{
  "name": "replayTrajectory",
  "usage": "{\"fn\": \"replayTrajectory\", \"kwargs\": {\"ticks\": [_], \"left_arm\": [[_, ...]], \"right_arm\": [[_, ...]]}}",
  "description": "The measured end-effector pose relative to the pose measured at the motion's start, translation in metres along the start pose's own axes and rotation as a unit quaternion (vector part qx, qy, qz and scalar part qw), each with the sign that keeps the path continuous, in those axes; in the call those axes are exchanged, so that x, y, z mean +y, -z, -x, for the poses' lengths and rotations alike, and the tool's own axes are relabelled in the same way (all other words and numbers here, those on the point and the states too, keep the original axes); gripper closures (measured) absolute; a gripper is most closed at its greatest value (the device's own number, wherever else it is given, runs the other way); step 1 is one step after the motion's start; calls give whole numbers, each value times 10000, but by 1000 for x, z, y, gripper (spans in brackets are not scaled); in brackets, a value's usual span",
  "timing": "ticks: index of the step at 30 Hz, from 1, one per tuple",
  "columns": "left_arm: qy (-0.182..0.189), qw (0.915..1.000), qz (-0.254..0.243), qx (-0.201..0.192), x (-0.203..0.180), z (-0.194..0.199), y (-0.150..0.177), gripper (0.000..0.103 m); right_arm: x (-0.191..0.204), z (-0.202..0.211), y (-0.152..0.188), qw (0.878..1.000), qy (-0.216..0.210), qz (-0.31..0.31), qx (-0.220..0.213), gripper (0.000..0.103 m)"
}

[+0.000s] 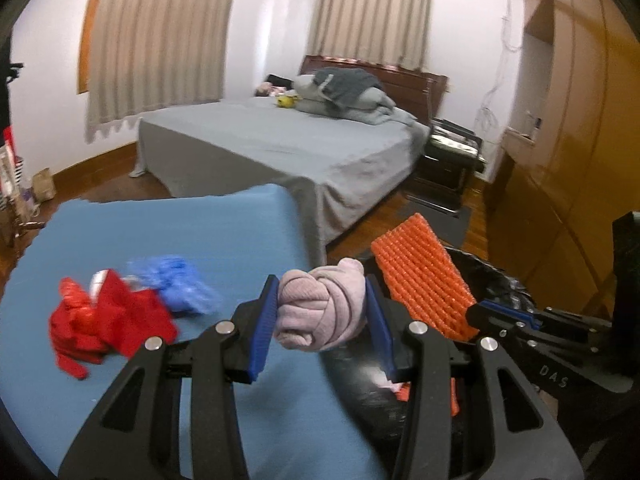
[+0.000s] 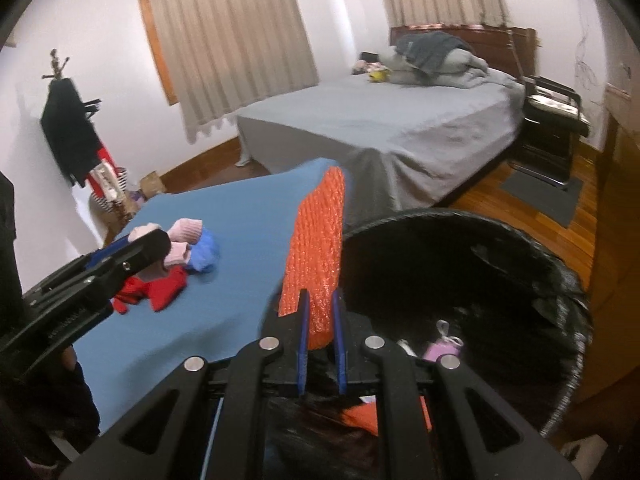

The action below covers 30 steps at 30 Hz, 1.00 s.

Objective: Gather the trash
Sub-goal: 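Carry sock and foam net over the bin and open both tools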

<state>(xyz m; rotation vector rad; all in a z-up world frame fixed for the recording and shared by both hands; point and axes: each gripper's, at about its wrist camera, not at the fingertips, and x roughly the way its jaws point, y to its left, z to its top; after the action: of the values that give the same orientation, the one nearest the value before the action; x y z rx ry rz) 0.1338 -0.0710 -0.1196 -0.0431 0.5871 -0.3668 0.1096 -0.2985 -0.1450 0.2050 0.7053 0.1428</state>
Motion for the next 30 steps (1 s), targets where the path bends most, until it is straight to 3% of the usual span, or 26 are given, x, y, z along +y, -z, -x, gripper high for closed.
{"fn": "replayTrajectory", "kwargs": {"ticks": [16,22,27,30], "left_arm": [[603,9973,-312,269,-65,-50,8,61],[793,9952,-361,454,-76,-67,11,47],[725,9958,-315,465,-73,-69,12,41],[592,9970,-243,424,-64,-64,12,35]], "right_arm": [[-63,16,16,9972,611,-428,2,92],[-82,17,22,9948,811,-616,57,86],[-91,20,27,9934,898,-708,63,80],[-92,22,27,9930,930,-721,31,70]]}}
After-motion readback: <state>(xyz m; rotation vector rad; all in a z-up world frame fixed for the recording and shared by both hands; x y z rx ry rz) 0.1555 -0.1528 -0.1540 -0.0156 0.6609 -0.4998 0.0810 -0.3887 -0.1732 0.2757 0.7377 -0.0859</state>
